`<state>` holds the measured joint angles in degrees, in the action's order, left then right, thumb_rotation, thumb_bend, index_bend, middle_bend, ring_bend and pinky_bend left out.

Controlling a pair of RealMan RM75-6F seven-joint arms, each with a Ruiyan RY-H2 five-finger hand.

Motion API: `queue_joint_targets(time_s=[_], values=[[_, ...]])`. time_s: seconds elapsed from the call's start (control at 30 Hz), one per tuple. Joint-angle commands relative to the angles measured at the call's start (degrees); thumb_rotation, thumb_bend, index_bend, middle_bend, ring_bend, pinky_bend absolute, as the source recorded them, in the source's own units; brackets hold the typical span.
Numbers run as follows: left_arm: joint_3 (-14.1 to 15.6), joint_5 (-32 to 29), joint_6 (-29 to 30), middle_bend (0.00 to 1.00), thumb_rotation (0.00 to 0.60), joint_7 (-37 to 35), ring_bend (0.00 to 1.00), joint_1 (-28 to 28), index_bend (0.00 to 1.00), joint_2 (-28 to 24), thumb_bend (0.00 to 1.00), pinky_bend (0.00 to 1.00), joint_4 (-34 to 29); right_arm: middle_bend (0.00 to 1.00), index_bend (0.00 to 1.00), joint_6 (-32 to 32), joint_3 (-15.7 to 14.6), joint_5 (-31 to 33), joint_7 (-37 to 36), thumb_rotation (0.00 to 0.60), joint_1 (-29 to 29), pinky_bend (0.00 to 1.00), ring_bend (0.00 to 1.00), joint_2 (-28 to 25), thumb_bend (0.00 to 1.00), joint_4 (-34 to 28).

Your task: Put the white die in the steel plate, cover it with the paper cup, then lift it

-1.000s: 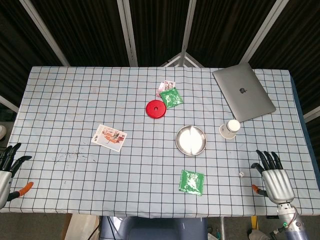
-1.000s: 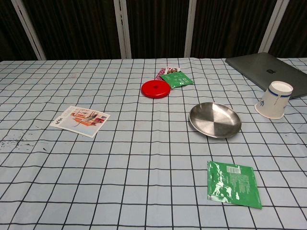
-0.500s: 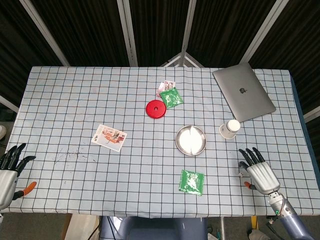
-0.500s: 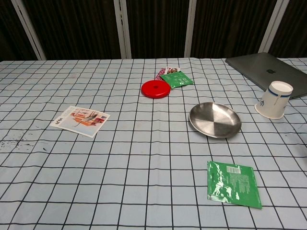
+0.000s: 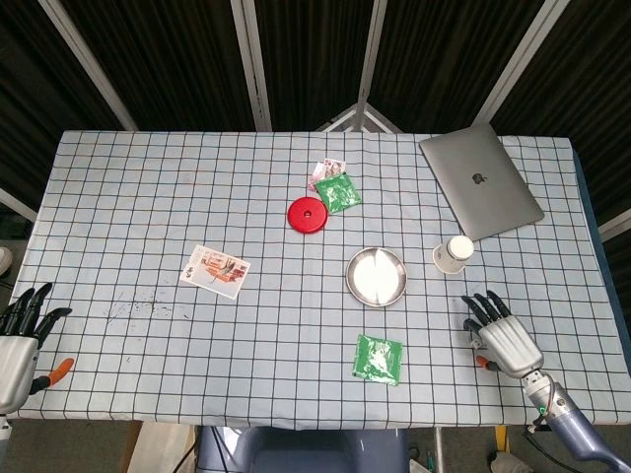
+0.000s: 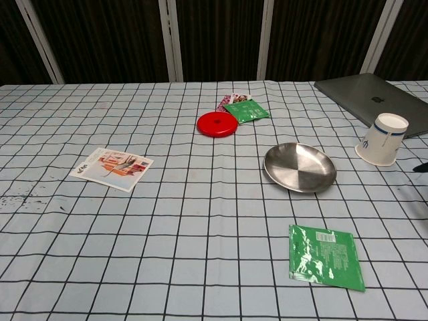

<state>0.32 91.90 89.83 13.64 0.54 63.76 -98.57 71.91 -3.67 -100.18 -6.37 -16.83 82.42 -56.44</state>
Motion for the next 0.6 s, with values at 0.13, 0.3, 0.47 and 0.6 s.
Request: queue_joint_targets(time_s=[0.13, 0.3, 0.47, 0.6], values=[[0.12, -0.28, -0.67, 0.00, 0.600, 2.02, 0.00, 0.16, 0.25, 0.75, 0.28, 0.13, -0.36, 0.10, 0.42, -0.45, -0.45, 0.34, -1.96, 0.600, -0.60, 0.00, 0.08, 0.59, 0.22, 2.71], [0.05, -0.61, -0.46, 0.00, 0.600, 3.07, 0.00, -0.03, 0.25, 1.06, 0.28, 0.13, -0.55, 0.10, 0.43, -0.25, -0.93, 0.26, -3.03, 0.600, -0.75, 0.00, 0.08, 0.94, 0.22, 4.22], [0.05, -0.84, -0.50, 0.00, 0.600, 3.81, 0.00, -0.09, 0.25, 1.26, 0.27, 0.13, -0.63, 0.10, 0.44, 0.23, -1.25, 0.13, -4.17, 0.600, -0.94, 0.00, 0.08, 1.47, 0.24, 5.00], [0.01, -0.95, -0.64, 0.00, 0.600, 4.24, 0.00, -0.02, 0.25, 1.45, 0.28, 0.13, -0.65, 0.10, 0.44, 0.27, -1.68, -0.12, -4.78, 0.600, -1.24, 0.00, 0.08, 1.90, 0.25, 5.52]])
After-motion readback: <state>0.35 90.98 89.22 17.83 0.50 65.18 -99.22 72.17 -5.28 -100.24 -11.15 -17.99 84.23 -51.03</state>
